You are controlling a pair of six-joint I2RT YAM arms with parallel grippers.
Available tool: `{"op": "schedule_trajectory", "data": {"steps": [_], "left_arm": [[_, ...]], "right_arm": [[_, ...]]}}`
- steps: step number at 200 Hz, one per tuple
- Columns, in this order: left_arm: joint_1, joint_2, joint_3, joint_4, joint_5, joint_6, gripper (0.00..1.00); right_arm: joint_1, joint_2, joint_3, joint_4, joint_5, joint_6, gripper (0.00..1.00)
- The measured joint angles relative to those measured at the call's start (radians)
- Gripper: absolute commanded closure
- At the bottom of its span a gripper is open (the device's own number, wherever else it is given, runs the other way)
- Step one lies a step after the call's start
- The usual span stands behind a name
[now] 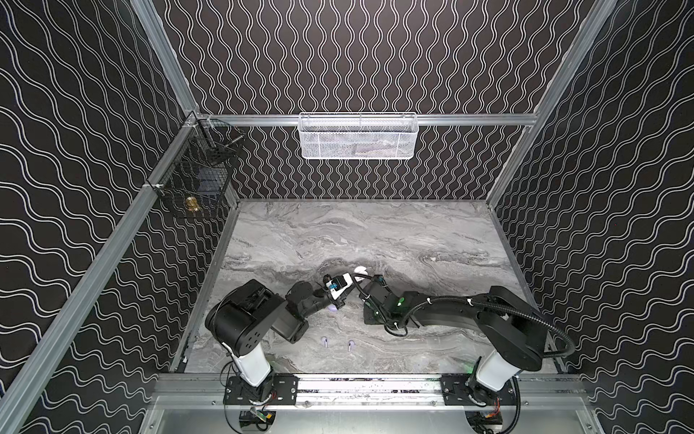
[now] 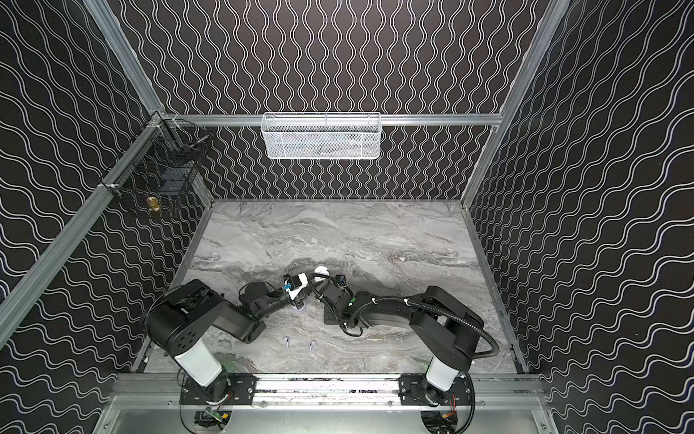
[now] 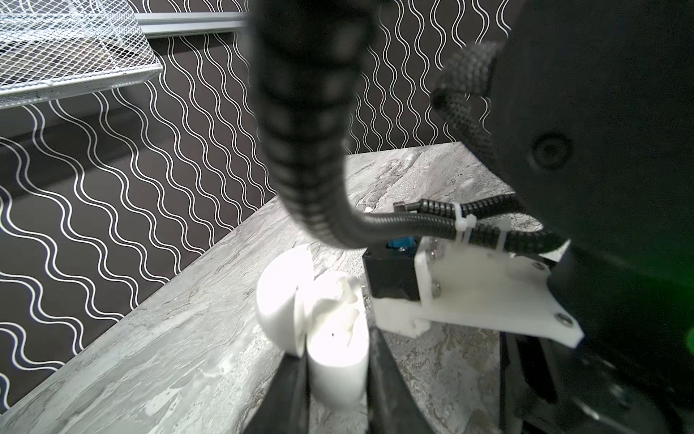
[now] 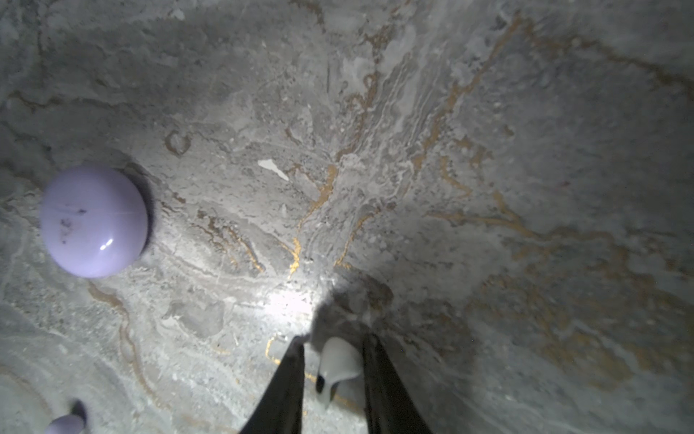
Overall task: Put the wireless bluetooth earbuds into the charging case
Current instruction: 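Position the held earbud above the open case in the left gripper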
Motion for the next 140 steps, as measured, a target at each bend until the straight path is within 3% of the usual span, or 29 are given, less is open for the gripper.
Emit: {"op": "schedule_trajectory", "data": {"steps": [140], "left_arm": [[0.009, 0.0, 0.0, -0.001, -0.018, -0.018, 0.82]], "right_arm": [[0.042, 0.053, 0.077, -0.106, 0.085, 0.008, 0.75]]}}
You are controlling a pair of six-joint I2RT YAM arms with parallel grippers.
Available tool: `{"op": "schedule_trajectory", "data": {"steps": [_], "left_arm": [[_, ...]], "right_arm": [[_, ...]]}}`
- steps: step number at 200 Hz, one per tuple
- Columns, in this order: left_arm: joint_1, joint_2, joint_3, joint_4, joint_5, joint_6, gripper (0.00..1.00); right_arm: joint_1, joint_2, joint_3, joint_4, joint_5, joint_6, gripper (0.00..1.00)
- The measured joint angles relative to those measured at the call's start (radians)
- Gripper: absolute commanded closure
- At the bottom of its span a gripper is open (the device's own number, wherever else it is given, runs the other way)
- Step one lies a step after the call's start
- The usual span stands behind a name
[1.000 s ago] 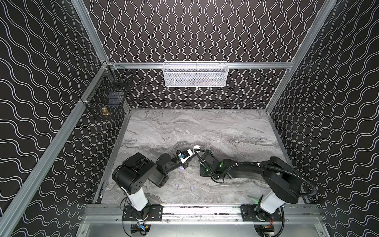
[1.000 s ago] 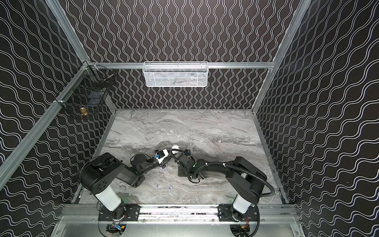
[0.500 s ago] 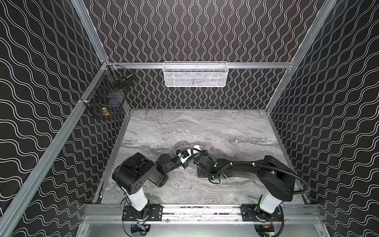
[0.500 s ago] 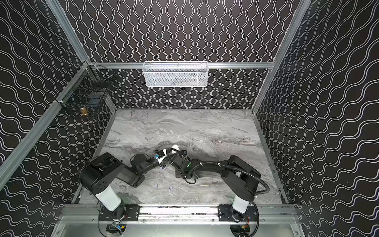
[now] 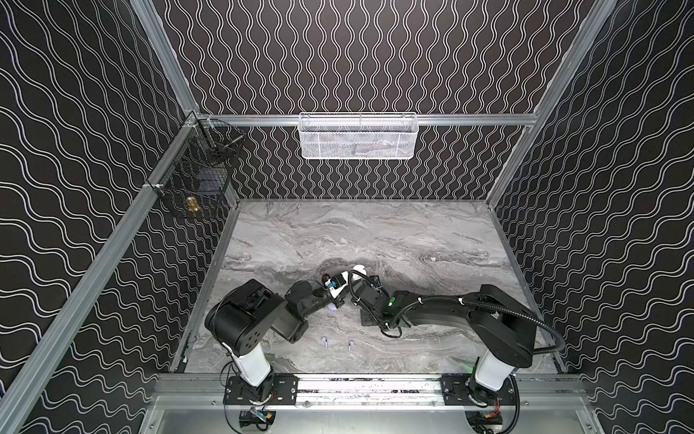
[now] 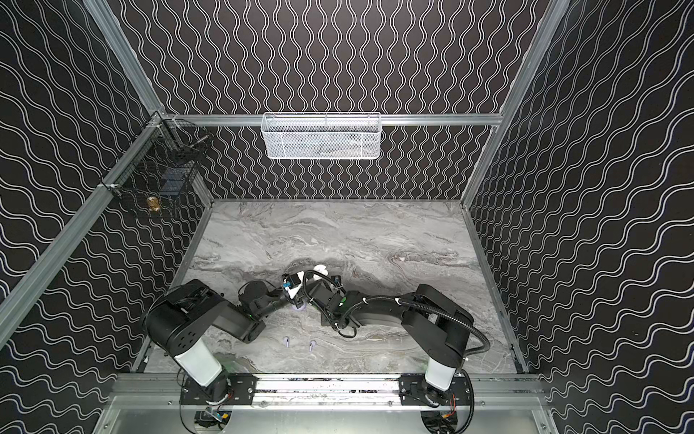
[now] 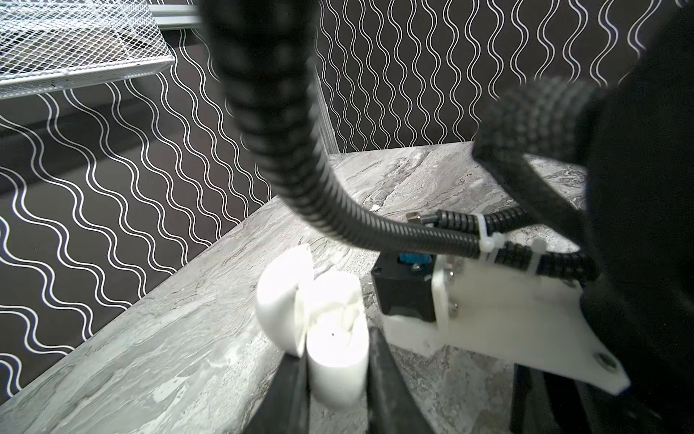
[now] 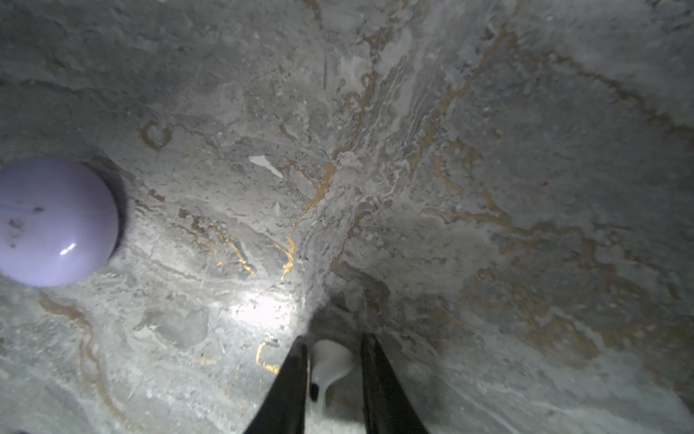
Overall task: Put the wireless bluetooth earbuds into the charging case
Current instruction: 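Position the held earbud above the open case in the left gripper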
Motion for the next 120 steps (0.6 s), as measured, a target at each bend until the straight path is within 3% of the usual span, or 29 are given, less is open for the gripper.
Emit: {"op": "schedule_trajectory", "data": {"steps": [120], "left_arm": [[0.001, 0.001, 0.0, 0.0, 0.0, -0.001, 0.82]], "right_arm": [[0.011, -0.031, -0.013, -0.023, 0.018, 0.008, 0.81]]}}
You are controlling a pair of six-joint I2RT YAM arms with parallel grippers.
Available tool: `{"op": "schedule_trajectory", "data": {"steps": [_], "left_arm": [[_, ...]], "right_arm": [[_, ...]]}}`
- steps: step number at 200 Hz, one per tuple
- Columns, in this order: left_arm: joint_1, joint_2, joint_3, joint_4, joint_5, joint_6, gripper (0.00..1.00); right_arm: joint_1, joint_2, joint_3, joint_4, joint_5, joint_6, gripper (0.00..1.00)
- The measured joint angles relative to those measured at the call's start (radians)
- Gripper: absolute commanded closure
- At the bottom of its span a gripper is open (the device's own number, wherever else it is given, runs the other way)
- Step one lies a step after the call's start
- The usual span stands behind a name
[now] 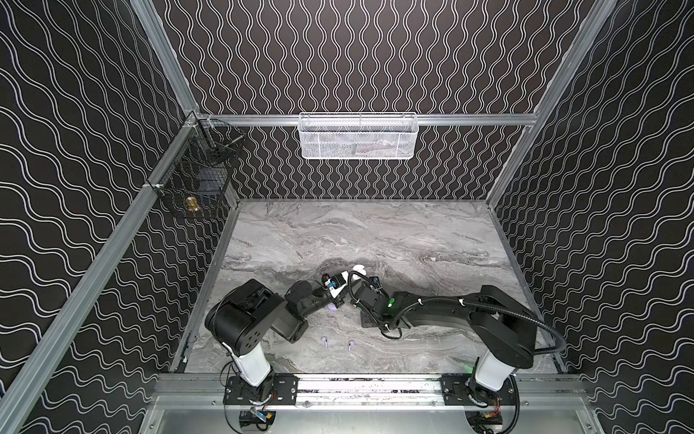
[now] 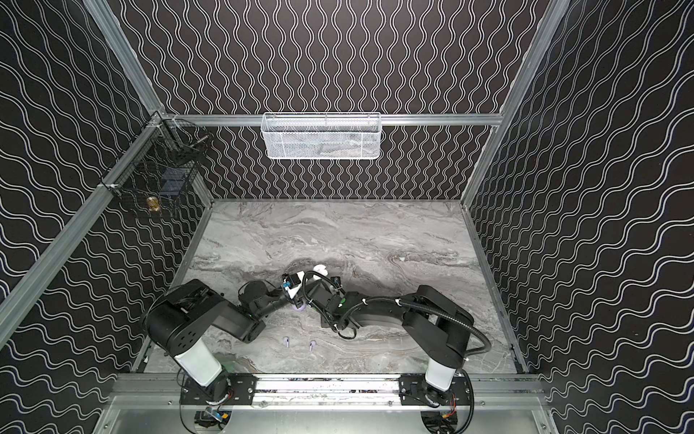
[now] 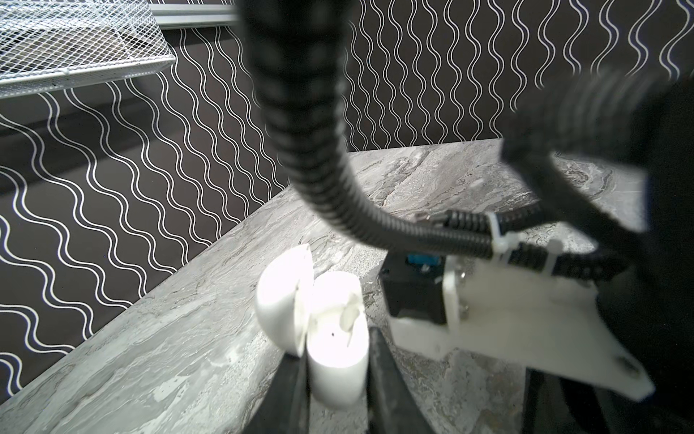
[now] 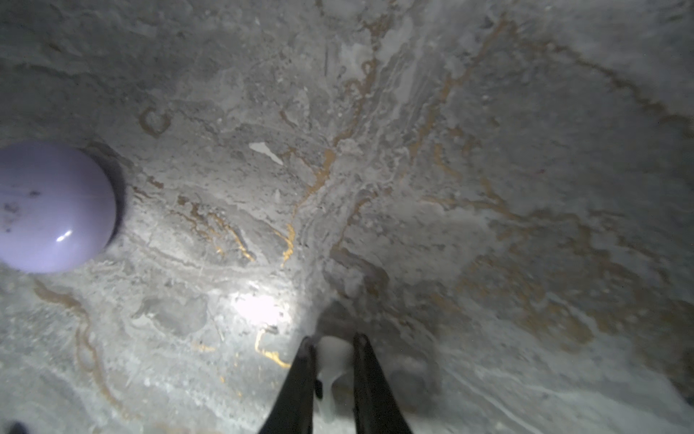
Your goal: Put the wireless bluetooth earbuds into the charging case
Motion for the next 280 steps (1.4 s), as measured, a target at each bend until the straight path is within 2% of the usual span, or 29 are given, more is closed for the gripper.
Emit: {"op": "schedule_trajectory", "data": {"steps": [69, 115, 151, 208, 280], "left_arm": [[0.001, 0.001, 0.0, 0.0, 0.027, -0.004, 0.82], [0.001, 0.0, 0.0, 0.0, 0.042, -0.009, 0.83], [0.002, 0.0, 0.0, 0.001, 0.052, -0.023, 0.83], [0.009, 0.0, 0.002, 0.001, 0.055, -0.026, 0.83], [0.014, 0.0, 0.005, 0.001, 0.052, -0.031, 0.83]], "right_arm": [[0.0, -0.267, -0.117, 0.049, 0.133, 0.016, 0.81], [0.0, -0.392, -0.161, 0.209, 0.253, -0.014, 0.81], [0.0, -0.403, -0.217, 0.425, 0.297, -0.106, 0.8], [0.0, -0.359, -0.238, 0.726, 0.299, -0.216, 0.8], [-0.016, -0.302, -0.241, 0.864, 0.273, -0.264, 0.8]]}}
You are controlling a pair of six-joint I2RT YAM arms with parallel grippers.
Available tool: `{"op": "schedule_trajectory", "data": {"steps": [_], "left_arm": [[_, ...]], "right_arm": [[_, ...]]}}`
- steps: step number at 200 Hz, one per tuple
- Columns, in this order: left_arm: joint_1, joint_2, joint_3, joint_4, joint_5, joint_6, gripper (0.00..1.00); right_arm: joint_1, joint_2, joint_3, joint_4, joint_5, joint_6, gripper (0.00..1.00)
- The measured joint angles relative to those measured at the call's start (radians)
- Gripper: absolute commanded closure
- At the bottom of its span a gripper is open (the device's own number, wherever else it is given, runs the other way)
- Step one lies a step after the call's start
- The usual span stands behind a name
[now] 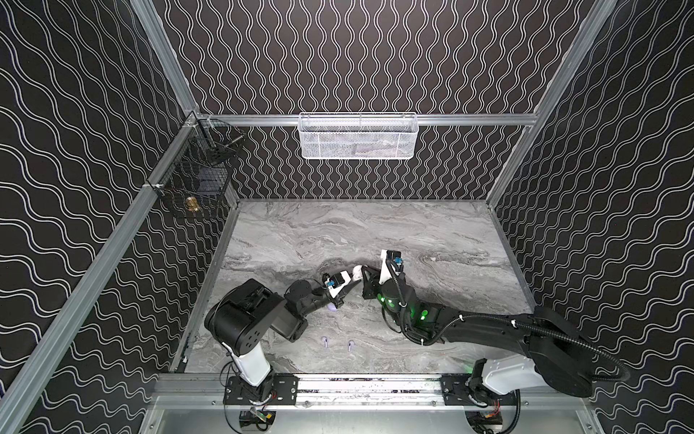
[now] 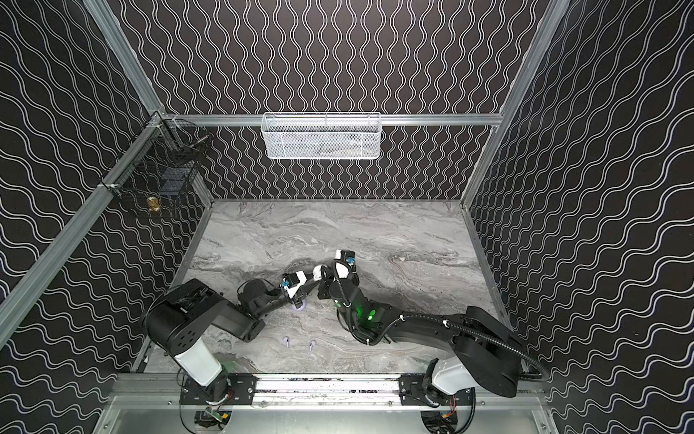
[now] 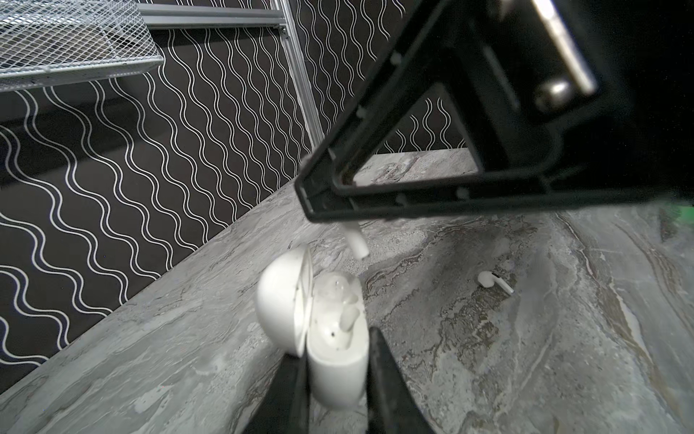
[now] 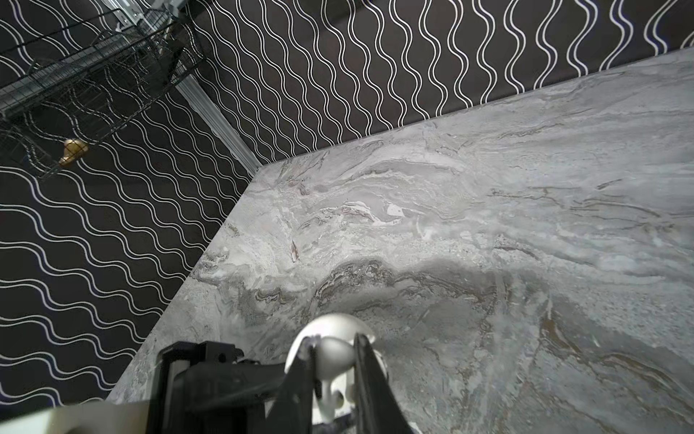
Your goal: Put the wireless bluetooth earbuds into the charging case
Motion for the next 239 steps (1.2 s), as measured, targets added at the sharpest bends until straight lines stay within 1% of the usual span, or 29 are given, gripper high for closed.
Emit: {"op": "schedule_trajectory", "data": {"steps": [46, 94, 155, 239], "left_arm": [[0.004, 0.0, 0.0, 0.0, 0.0, -0.008, 0.83], [0.008, 0.0, 0.0, 0.0, 0.0, -0.026, 0.83], [0.018, 0.0, 0.003, 0.0, 0.002, -0.044, 0.83], [0.031, 0.0, 0.008, 0.0, 0.011, -0.057, 0.83]], "right_arm": [[-0.004, 0.008, -0.022, 0.039, -0.008, -0.005, 0.8], [-0.007, 0.032, -0.055, 0.117, -0.01, -0.015, 0.8], [-0.015, 0.078, -0.049, 0.184, -0.011, -0.053, 0.8], [-0.029, 0.125, -0.044, 0.26, -0.01, -0.074, 0.8]]}}
